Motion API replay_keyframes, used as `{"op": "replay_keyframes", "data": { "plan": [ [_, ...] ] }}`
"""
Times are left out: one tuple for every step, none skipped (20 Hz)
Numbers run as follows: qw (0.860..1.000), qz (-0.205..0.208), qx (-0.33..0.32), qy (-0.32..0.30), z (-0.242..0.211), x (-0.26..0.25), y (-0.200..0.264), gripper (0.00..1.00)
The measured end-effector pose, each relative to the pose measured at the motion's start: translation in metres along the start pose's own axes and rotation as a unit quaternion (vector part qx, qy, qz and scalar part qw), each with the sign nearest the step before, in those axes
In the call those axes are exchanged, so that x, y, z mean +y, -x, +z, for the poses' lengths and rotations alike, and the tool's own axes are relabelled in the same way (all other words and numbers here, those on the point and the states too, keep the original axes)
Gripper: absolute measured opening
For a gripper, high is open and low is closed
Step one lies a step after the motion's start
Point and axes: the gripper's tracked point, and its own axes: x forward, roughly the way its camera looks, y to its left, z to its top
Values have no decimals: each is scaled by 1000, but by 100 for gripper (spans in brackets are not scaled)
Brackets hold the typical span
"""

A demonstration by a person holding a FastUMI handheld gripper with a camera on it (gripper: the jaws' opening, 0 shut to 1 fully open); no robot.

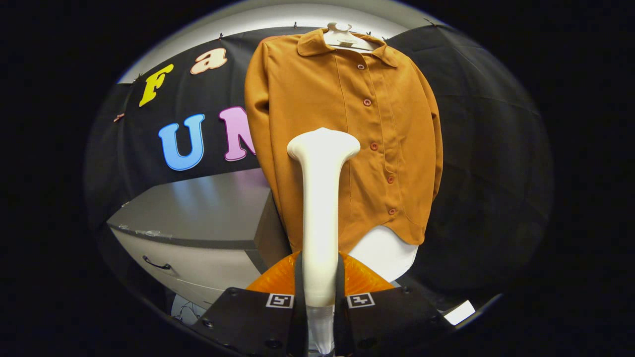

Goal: Iron the clothes twice with a garment steamer, once on the left side and once on the right side.

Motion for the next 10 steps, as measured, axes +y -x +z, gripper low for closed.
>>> {"op": "replay_keyframes", "data": {
  "plan": [
    [1000,-1,7,-1,-7,-2,1,24],
    [1000,-3,16,-1,-14,-4,2,24],
    [1000,-4,24,-1,-21,-6,3,24],
    [999,-5,34,-1,-29,-6,4,24],
    [999,-6,44,0,-37,-8,6,24],
    [998,-7,56,1,-47,-10,8,24],
    [998,-8,68,1,-57,-12,9,24],
    [997,-8,79,-1,-65,-12,12,24],
    [996,-5,87,-4,-72,-12,17,24],
    [996,-2,93,-9,-78,-11,23,24]
  ]
}}
